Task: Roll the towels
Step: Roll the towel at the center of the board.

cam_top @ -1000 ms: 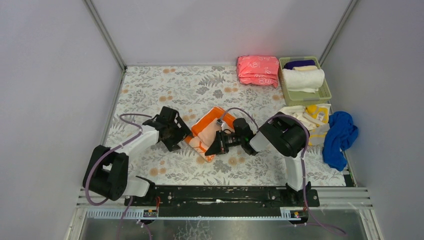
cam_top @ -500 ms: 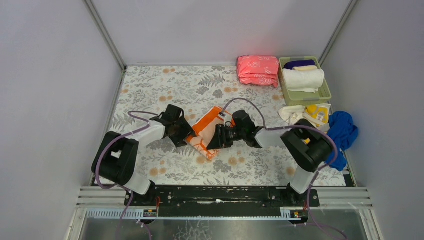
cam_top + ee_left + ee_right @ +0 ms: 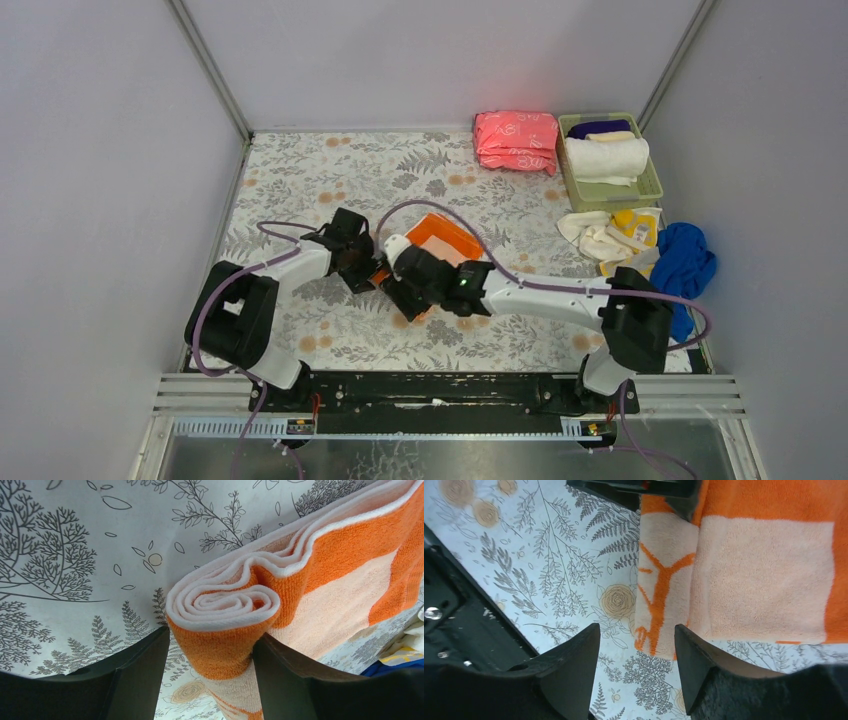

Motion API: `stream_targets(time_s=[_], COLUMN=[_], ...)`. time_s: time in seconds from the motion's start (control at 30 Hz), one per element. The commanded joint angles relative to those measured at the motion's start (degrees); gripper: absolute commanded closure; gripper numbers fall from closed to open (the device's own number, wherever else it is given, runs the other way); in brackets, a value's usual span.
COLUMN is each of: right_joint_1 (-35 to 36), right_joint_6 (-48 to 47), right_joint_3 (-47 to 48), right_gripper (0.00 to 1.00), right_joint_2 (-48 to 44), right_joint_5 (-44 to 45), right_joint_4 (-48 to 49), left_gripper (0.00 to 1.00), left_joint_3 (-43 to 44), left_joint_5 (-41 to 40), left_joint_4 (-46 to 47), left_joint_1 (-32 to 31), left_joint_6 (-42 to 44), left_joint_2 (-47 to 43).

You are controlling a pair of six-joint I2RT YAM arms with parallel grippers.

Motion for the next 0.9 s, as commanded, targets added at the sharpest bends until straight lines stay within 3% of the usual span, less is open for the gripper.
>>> stream_targets(time_s=[0.0,0.37,0.57,0.73,0.87], right_joint_1=[6.0,7.6,7.1,5.8,3.2], right_joint_6=[-7.1,-11.9,-14.5,-12.7,-10.5], right_joint_3=[5.2,4.0,3.8,1.9,-1.5], right_gripper=[0.37,0.36,0.37,0.49,0.66], right_joint_2=[5.6,14.3,19.3,20.9,18.3], right_joint_5=[18.1,24.1,21.4,15.5,5.3], right_joint_4=[-6.5,-1.3,0.1,-0.4,0.6], left_gripper=[0.39,0.39,0.38,0.37,0.32], left_joint_3=[-1.9,-2.4,-2.4,-1.8,-1.7], left_joint_5=[-5.4,-5.2,-5.4,-6.1,-6.1], left_joint_4=[-1.5,-1.7,-2.1,-3.1,-3.7], left_joint_1=[-0.4,-0.4,-0.4,-0.4,-0.3], left_joint_6=[1.7,1.2,1.4,1.5,0.8], left_joint_2=[3.6,3.4,3.2,2.2,-0.8])
